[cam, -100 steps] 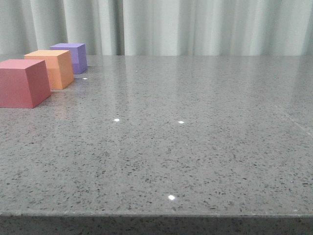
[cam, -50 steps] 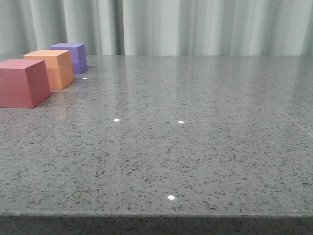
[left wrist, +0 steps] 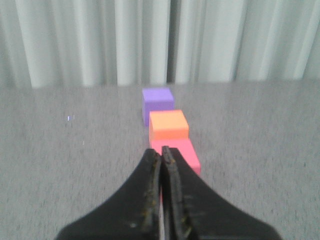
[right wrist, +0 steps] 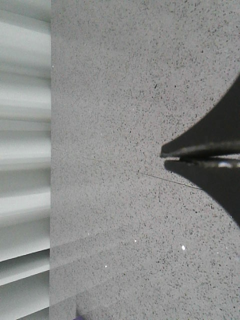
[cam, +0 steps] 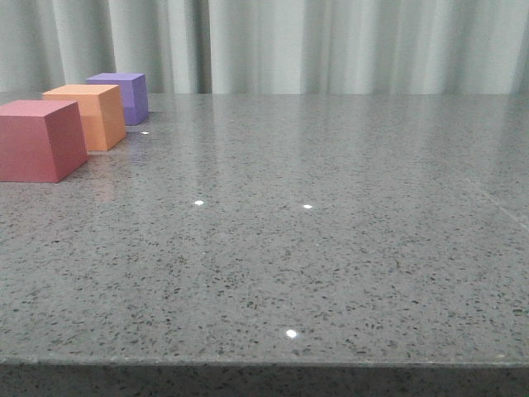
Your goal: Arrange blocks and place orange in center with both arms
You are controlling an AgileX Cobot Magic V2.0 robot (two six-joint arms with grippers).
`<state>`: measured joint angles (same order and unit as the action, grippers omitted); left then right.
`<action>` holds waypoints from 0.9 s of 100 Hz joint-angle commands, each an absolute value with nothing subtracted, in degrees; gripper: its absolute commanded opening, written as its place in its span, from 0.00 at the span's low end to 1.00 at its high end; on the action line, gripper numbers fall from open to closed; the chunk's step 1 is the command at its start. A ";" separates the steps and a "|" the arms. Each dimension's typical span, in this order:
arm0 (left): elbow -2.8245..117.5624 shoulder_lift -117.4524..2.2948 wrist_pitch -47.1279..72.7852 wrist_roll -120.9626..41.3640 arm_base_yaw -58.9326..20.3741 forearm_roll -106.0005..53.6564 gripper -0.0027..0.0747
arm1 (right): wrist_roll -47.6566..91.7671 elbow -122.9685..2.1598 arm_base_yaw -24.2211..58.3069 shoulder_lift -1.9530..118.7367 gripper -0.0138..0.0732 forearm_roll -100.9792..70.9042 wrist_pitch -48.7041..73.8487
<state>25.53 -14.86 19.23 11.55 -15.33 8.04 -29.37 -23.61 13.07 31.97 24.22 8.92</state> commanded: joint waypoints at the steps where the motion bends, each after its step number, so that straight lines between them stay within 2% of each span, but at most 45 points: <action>1: 24.49 -13.50 8.39 11.16 -14.00 7.18 0.01 | -29.34 -25.14 12.68 31.94 0.08 25.46 4.94; 9: 20.98 -10.90 4.99 11.16 -12.09 5.69 0.01 | -29.34 -25.14 12.68 31.94 0.08 25.46 4.94; 31: 11.41 -3.85 4.99 10.99 -6.97 2.75 0.01 | -29.34 -25.14 12.68 31.94 0.08 25.46 4.94; 49: 4.26 2.05 4.99 10.99 -6.08 2.75 0.01 | -29.34 -25.14 12.68 31.94 0.08 25.46 4.94; 90: -2.56 2.07 -3.71 10.99 -6.08 4.31 0.01 | -29.34 -25.14 12.68 31.94 0.08 25.46 4.94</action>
<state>-0.07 0.29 3.49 11.07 -6.10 4.02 -29.37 -23.61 13.07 31.97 24.22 8.92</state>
